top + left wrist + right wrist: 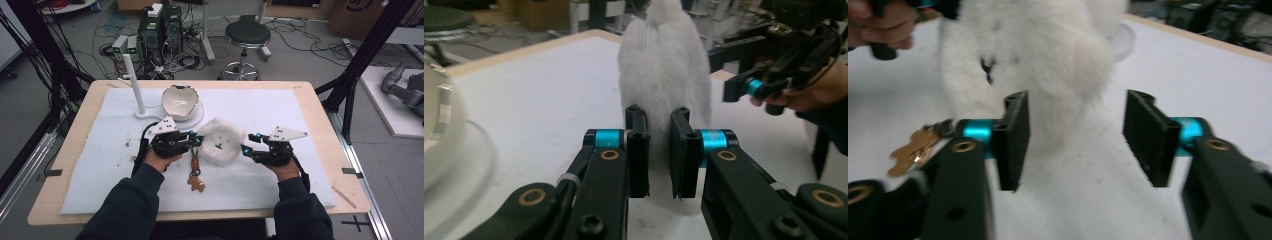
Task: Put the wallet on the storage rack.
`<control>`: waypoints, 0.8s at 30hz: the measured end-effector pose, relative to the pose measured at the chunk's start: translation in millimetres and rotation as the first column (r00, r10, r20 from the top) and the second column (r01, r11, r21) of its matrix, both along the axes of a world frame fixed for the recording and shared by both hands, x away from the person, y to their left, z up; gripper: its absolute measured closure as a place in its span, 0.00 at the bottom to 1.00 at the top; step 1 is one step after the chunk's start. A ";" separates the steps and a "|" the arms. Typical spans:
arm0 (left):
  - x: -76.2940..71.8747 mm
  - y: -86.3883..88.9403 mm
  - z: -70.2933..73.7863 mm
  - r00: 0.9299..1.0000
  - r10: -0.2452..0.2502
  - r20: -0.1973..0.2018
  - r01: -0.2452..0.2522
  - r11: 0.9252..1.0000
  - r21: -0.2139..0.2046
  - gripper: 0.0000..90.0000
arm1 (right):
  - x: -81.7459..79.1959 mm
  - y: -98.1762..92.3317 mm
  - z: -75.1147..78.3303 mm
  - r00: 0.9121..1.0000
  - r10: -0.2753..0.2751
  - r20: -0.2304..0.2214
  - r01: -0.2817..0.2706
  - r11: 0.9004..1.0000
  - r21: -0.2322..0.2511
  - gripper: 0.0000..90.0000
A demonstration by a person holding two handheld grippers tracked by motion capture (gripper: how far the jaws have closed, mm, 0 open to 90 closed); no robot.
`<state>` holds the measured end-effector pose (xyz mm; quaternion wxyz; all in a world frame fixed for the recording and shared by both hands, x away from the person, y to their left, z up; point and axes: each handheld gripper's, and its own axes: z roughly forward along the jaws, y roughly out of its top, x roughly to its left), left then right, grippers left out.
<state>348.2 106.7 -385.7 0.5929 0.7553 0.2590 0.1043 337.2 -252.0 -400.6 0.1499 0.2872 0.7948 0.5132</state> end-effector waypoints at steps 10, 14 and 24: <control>15.3 54.2 42.5 0.987 0.117 0.114 -0.126 0.989 0.071 0.89 | 1.3 -37.1 0.5 0.987 -0.158 -0.020 0.159 0.985 0.068 0.42; 22.5 73.7 55.6 0.976 0.163 0.142 -0.174 0.982 0.075 0.89 | 1.5 -44.9 -0.2 0.982 -0.187 -0.027 0.189 0.980 0.060 0.41; 44.7 94.4 92.6 0.951 0.191 0.242 -0.242 0.948 0.205 0.89 | 2.4 -51.3 -2.1 0.976 -0.213 -0.047 0.215 0.975 0.062 0.41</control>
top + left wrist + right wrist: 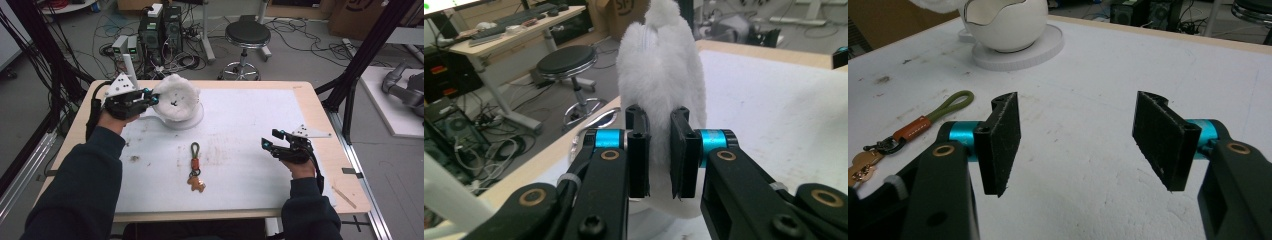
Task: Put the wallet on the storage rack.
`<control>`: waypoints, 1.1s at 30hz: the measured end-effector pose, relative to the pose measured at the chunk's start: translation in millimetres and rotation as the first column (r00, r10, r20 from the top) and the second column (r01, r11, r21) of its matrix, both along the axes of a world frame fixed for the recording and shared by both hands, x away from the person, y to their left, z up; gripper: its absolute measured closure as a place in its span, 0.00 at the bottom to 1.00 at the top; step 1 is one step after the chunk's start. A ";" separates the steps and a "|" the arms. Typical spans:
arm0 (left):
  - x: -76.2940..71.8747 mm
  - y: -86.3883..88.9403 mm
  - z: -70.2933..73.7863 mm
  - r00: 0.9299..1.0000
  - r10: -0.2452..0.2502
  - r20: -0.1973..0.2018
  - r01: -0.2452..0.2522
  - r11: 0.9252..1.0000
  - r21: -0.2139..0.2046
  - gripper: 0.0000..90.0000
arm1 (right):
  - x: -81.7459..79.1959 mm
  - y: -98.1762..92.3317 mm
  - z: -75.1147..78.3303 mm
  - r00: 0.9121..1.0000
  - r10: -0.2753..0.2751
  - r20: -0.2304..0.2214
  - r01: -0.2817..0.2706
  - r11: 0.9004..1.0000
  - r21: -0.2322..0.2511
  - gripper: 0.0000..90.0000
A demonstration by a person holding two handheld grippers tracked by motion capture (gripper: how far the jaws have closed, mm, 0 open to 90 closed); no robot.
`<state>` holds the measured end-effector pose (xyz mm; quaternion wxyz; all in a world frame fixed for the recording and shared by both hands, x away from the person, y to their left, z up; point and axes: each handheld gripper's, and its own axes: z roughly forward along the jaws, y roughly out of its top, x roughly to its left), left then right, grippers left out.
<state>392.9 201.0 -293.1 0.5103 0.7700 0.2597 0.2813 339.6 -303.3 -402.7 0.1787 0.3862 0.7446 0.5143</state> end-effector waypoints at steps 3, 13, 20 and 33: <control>7.8 1.7 7.2 1.000 0.005 0.015 -0.006 0.999 0.046 0.89 | 0.4 -1.2 -0.9 1.000 -0.001 -0.003 0.001 1.000 0.000 0.41; 38.4 -0.6 10.8 0.999 -0.018 0.044 0.010 0.983 0.185 0.89 | 1.2 -6.6 -4.3 1.000 -0.009 -0.016 0.009 1.000 0.000 0.41; 58.2 -6.1 6.1 0.997 -0.057 0.055 0.040 0.962 0.271 0.89 | 2.8 -6.5 -7.3 1.000 -0.005 -0.028 0.005 1.000 -0.010 0.41; 69.2 -20.7 -24.8 0.998 -0.026 -0.048 0.038 0.968 0.247 0.83 | 1.6 -4.4 -8.4 0.999 0.005 -0.040 -0.005 1.000 -0.019 0.41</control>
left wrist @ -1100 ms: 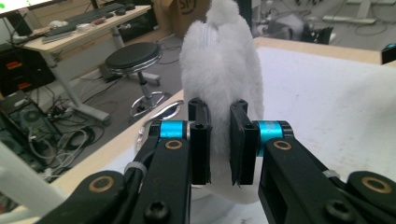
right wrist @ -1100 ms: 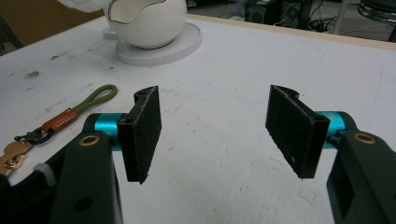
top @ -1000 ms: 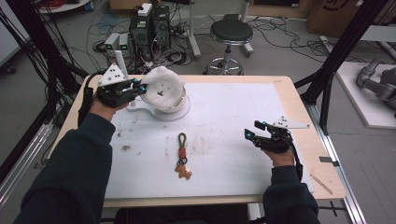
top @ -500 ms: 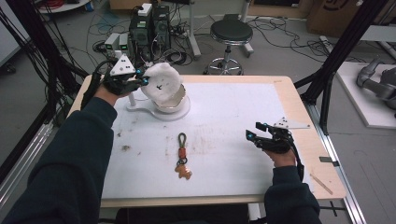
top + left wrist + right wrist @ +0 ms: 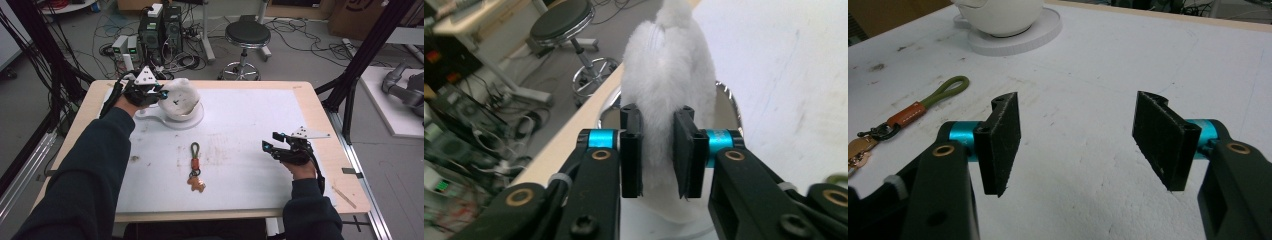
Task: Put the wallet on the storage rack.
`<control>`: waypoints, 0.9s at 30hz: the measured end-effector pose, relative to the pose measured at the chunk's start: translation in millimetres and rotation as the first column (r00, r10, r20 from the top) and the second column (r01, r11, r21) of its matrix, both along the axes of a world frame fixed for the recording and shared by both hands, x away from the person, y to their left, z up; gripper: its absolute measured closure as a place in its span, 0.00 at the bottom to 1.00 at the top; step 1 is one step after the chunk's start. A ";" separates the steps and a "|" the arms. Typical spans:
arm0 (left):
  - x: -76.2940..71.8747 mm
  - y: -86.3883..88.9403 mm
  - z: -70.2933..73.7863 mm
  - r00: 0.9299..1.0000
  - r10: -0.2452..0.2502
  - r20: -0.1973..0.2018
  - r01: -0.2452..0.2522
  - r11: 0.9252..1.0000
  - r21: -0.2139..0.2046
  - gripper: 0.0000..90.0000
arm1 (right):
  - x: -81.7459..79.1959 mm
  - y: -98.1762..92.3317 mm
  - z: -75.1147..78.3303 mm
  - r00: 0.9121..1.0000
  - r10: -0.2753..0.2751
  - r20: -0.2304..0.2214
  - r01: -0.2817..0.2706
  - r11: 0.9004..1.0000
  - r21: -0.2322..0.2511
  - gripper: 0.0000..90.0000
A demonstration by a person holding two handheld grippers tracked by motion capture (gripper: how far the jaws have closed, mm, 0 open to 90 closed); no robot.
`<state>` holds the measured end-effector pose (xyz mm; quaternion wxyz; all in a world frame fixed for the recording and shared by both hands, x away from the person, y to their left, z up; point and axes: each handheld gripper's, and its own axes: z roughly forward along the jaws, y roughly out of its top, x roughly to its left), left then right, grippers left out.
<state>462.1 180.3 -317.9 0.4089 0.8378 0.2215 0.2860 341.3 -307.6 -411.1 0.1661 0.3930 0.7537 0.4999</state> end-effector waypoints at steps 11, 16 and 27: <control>-1.7 6.3 -26.0 0.983 0.066 -0.172 -0.093 0.983 -0.158 0.50 | 0.6 0.4 -0.8 1.000 0.003 -0.009 -0.003 1.000 -0.001 0.41; -1.4 9.2 -28.5 0.975 0.085 -0.204 -0.117 0.981 -0.152 0.51 | 0.5 0.3 -1.0 1.000 -0.002 -0.018 0.002 1.000 0.002 0.41; -7.8 6.2 -22.6 0.993 0.120 -0.011 -0.121 0.993 -0.008 0.88 | 0.9 0.1 -1.4 1.000 0.003 -0.020 -0.003 1.000 0.002 0.41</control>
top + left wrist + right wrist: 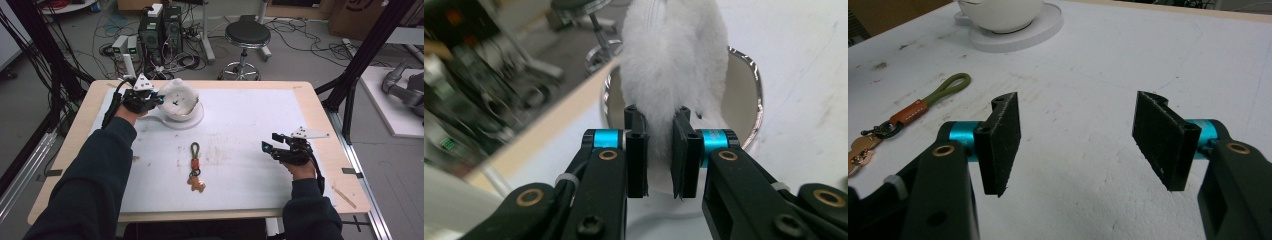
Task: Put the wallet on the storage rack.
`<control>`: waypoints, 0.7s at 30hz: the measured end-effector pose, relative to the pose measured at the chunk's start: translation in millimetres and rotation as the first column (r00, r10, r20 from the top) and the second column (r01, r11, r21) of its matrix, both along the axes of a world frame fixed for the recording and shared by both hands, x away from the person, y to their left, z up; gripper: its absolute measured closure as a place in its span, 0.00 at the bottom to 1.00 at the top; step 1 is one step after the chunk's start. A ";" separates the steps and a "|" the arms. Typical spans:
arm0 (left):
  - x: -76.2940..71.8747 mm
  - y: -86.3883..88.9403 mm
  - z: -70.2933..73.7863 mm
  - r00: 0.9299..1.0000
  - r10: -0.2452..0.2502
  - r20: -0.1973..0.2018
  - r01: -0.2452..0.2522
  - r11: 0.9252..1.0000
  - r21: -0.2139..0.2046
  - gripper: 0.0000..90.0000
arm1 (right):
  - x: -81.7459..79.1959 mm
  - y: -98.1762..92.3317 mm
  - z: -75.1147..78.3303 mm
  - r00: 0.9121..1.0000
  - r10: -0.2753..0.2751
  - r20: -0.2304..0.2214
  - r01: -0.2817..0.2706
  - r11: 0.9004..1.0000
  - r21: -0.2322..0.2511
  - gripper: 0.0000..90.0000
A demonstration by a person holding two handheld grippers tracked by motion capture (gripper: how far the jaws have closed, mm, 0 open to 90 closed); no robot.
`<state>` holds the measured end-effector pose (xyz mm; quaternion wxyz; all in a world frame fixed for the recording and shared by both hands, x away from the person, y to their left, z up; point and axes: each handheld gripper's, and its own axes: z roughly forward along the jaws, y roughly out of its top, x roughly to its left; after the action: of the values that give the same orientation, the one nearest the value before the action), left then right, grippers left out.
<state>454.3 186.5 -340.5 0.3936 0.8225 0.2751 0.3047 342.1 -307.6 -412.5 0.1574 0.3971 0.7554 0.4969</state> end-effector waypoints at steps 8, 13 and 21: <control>7.7 -2.9 22.9 0.987 -0.114 0.116 0.093 0.981 0.171 0.88 | 0.9 -0.6 -0.9 1.000 0.000 -0.006 0.000 1.000 0.002 0.41; 17.7 -9.3 30.2 0.977 -0.169 0.131 0.130 0.956 0.263 0.88 | 0.9 -1.2 -1.6 1.000 -0.004 -0.014 0.004 1.000 0.005 0.41; 28.2 -19.7 11.6 0.984 -0.166 0.058 0.145 0.953 0.266 0.87 | 0.8 -2.0 -2.2 1.000 -0.005 -0.024 0.005 1.000 0.005 0.41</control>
<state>482.4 166.7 -328.9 0.3157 0.8734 0.1511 0.3387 343.0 -309.6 -414.7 0.1487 0.4052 0.7551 0.4935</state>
